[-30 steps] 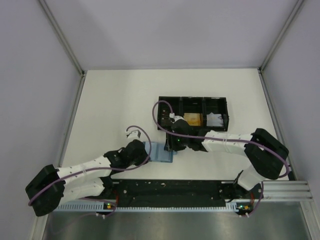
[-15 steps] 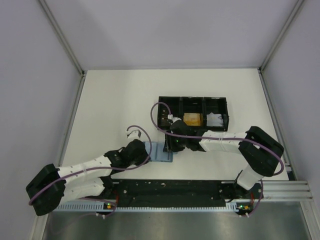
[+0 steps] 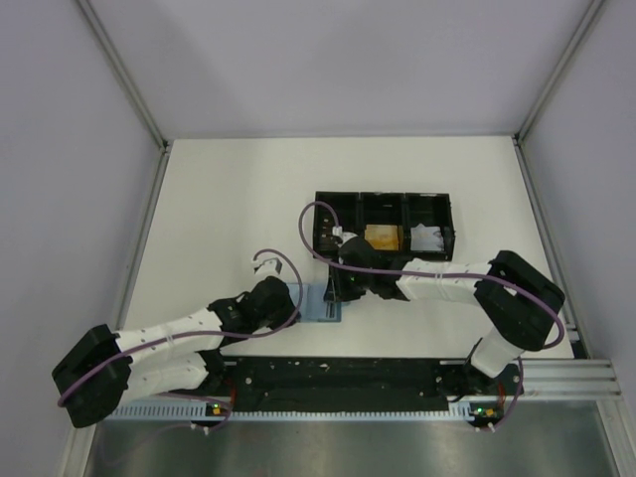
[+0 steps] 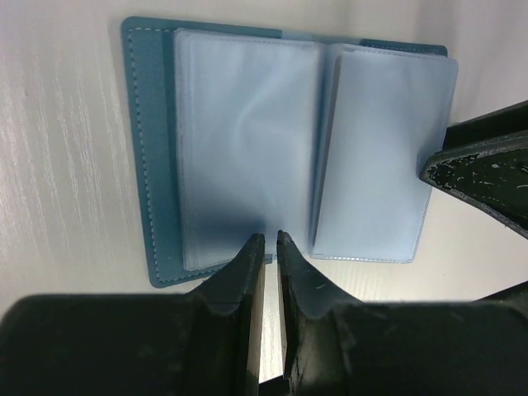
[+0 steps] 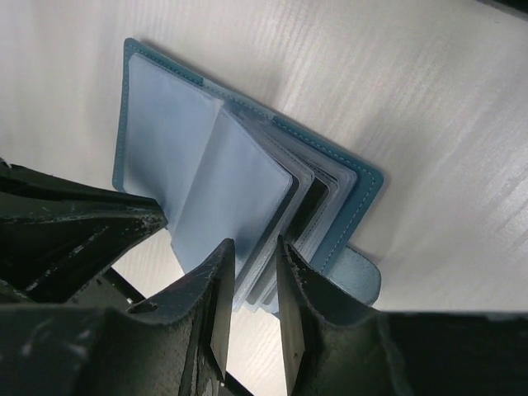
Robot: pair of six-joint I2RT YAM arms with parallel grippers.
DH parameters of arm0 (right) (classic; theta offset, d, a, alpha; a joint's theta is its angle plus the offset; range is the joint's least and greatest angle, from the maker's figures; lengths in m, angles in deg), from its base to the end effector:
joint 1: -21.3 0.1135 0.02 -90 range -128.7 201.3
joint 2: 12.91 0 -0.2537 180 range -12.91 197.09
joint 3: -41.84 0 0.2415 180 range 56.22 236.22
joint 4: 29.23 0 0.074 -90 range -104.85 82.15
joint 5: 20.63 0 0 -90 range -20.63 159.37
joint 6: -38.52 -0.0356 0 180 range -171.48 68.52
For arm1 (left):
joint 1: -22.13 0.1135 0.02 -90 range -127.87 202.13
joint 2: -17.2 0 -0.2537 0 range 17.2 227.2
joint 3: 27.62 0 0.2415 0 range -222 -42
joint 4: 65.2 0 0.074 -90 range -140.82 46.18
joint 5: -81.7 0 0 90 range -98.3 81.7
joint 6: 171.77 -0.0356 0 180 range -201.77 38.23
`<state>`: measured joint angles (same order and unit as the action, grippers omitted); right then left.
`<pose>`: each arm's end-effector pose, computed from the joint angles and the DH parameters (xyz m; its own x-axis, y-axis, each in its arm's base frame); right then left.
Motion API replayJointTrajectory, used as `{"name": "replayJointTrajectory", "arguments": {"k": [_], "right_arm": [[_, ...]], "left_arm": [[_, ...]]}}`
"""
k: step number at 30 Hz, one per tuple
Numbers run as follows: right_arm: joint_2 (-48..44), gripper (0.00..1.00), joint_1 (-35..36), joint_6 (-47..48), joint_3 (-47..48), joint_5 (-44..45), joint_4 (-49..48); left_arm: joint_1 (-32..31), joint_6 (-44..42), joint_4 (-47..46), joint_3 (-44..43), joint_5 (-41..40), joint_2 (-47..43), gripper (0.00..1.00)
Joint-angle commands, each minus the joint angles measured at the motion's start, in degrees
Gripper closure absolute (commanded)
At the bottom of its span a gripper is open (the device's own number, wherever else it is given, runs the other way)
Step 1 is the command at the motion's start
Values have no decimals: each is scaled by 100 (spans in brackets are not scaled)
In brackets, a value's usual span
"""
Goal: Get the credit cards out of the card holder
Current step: Open the card holder at the center of the board.
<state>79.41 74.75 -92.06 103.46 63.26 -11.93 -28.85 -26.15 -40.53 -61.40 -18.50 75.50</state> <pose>0.1822 0.2522 0.1624 -0.8833 -0.1054 -0.4567 -0.3510 0.7946 0.4954 0.1168 -0.1341 0.1466 -0.8400 -0.2536 -0.4797 -0.0026 0.8860 -0.4637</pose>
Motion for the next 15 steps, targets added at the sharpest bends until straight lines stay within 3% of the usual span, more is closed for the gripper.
{"name": "replayJointTrajectory", "arguments": {"k": [1, 8, 15], "right_arm": [[-38, 74, -1, 32, 171, -382, -537], [-11, 81, 7, -29, 198, -575, -713], [-91, 81, 7, -99, 154, -883, -1038]], "left_arm": [[-17, -24, -149, -134, 132, 58, 85], [-17, -24, -202, -99, 167, -21, 85], [-17, -16, -229, -73, 176, -3, 85]]}}
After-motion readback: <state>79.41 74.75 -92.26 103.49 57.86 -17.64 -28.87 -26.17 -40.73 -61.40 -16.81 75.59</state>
